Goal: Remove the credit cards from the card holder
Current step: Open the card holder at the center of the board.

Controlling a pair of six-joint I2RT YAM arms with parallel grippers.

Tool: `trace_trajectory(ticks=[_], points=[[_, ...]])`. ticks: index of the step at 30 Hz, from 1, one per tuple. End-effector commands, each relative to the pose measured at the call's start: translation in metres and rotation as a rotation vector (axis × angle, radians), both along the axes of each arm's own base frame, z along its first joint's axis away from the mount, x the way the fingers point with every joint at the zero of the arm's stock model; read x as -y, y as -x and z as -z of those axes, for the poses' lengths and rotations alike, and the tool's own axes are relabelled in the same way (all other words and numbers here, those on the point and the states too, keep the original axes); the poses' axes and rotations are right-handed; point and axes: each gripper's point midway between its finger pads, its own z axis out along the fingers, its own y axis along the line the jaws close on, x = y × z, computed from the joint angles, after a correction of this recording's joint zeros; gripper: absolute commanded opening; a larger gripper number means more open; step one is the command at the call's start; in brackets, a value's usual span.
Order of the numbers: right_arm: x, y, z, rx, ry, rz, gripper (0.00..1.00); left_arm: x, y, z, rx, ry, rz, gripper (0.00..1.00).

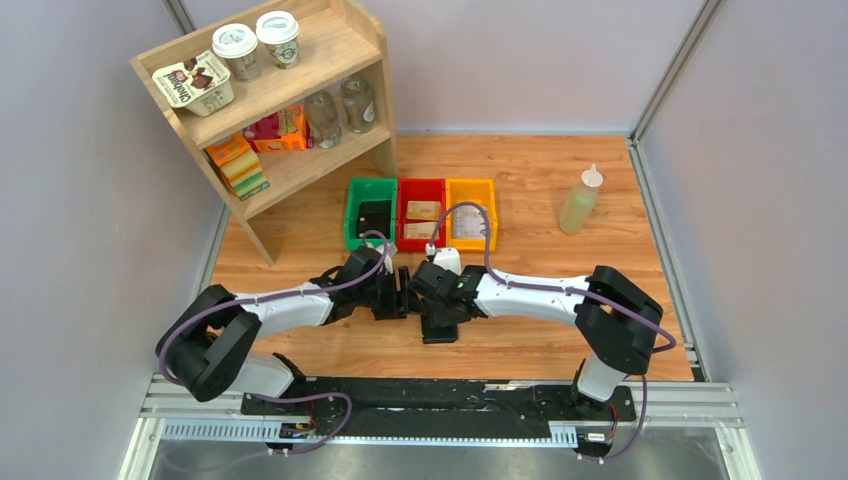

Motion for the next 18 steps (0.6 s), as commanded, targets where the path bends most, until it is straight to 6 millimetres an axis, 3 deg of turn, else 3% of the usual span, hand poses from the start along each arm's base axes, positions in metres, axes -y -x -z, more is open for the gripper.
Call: trace_trajectory(ticks=[1, 6, 7, 8, 11, 14, 18], points=[[0.001, -0.002, 0.01, 0.008, 0.028, 0.018, 0.38, 0.018, -0.002, -0.008, 0.017, 0.03, 0.054, 0.69], [0.0, 0.001, 0.013, 0.003, 0.012, 0.018, 0.27, 0.027, -0.001, -0.007, 0.018, 0.006, 0.093, 0.68], [-0.001, 0.001, 0.013, 0.001, 0.006, 0.018, 0.26, 0.027, -0.001, -0.006, 0.013, 0.001, 0.095, 0.64], [-0.002, 0.0, 0.011, 0.006, -0.002, 0.016, 0.24, 0.027, 0.0, -0.004, 0.007, -0.003, 0.099, 0.54], [-0.004, -0.002, 0.005, 0.019, -0.019, 0.013, 0.2, 0.027, -0.001, -0.002, -0.003, -0.015, 0.097, 0.42], [-0.002, -0.004, -0.004, 0.036, -0.038, 0.017, 0.13, 0.024, 0.0, 0.001, -0.013, -0.035, 0.088, 0.19], [0.004, -0.007, -0.014, 0.044, -0.091, 0.04, 0.04, 0.018, 0.001, 0.005, -0.025, -0.07, 0.068, 0.13]])
